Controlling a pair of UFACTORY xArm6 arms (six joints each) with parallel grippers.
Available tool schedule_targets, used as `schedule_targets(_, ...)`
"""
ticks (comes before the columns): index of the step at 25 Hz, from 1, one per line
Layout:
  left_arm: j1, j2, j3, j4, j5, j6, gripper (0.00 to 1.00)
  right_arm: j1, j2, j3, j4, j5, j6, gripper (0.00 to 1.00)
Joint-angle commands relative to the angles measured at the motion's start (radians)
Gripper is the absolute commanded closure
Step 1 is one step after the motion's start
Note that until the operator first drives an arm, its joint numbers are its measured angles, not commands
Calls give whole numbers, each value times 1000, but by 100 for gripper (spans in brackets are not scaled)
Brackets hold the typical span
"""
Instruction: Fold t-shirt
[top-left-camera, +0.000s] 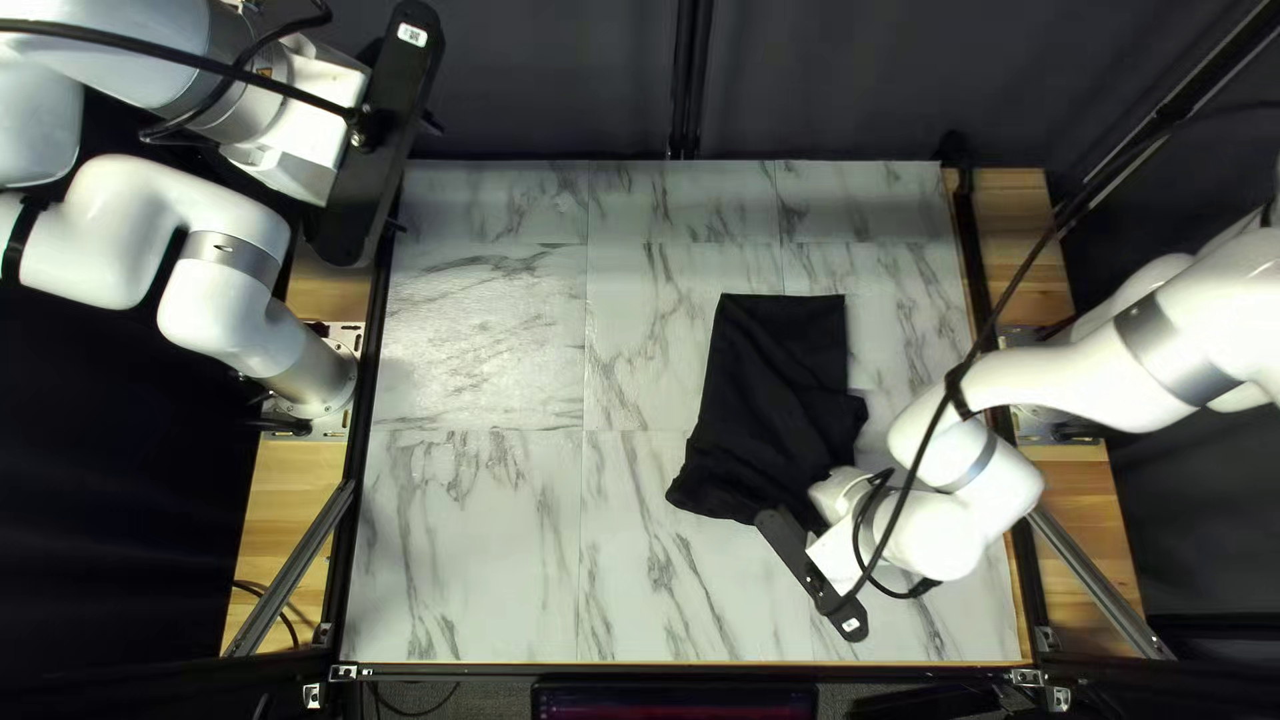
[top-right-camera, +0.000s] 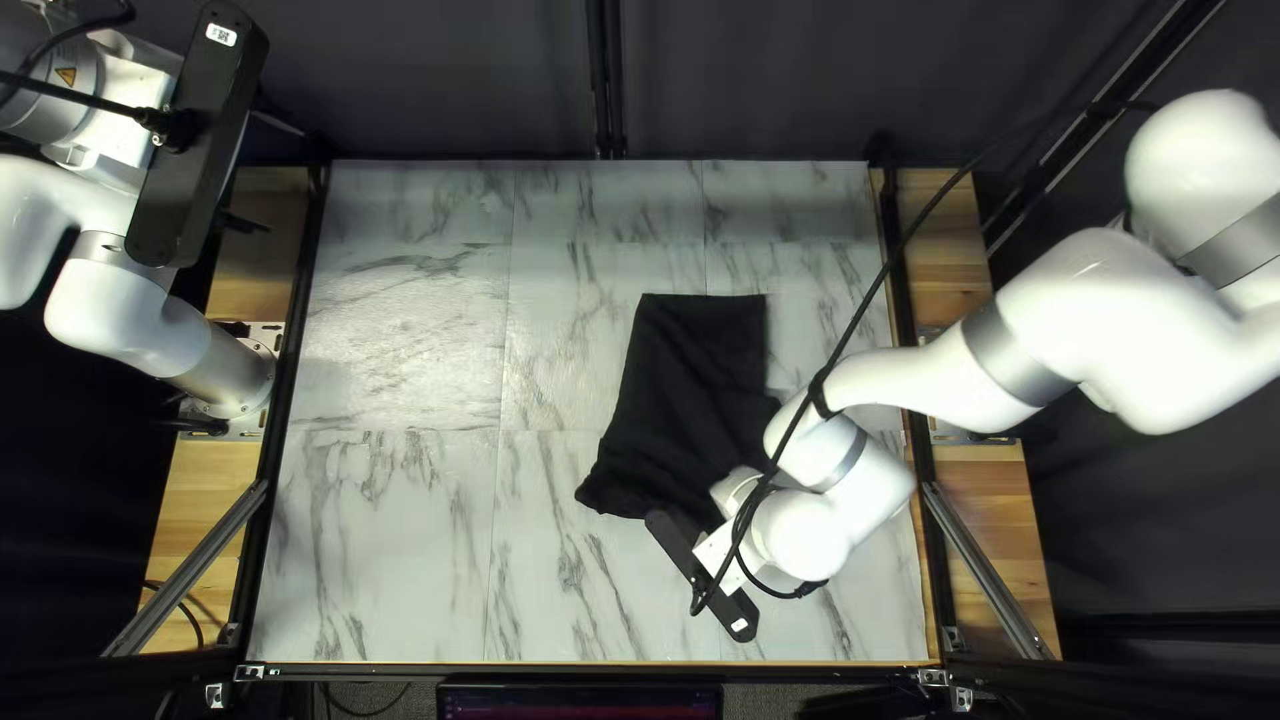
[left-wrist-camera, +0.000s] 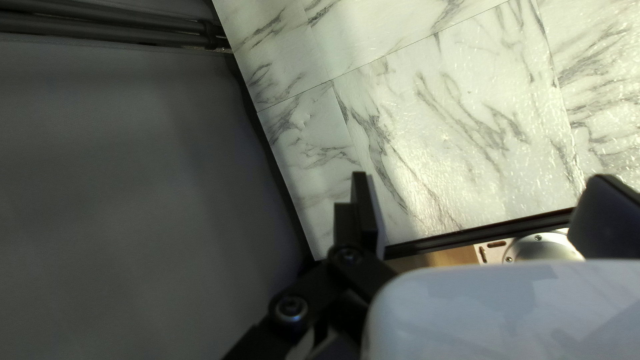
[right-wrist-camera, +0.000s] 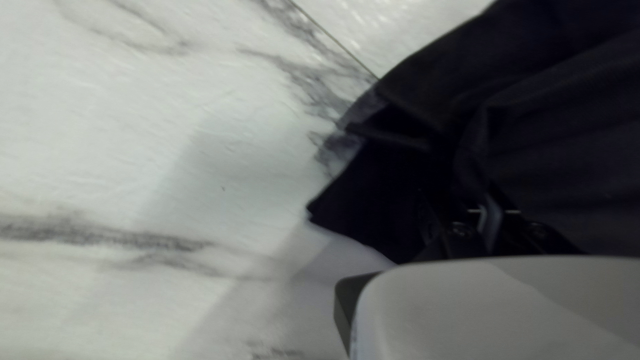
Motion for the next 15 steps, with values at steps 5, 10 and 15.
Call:
schedule_targets(5, 0, 0, 0, 0, 0, 0, 0, 10, -47, -76, 54, 162, -98, 100)
schedule_targets(10, 0, 0, 0, 0, 0, 0, 0, 3, -47, -5, 129, 94, -179, 100)
schedule_targets(15, 0, 0, 0, 0, 0, 0, 0, -7, -57, 43, 194, 67, -249, 3)
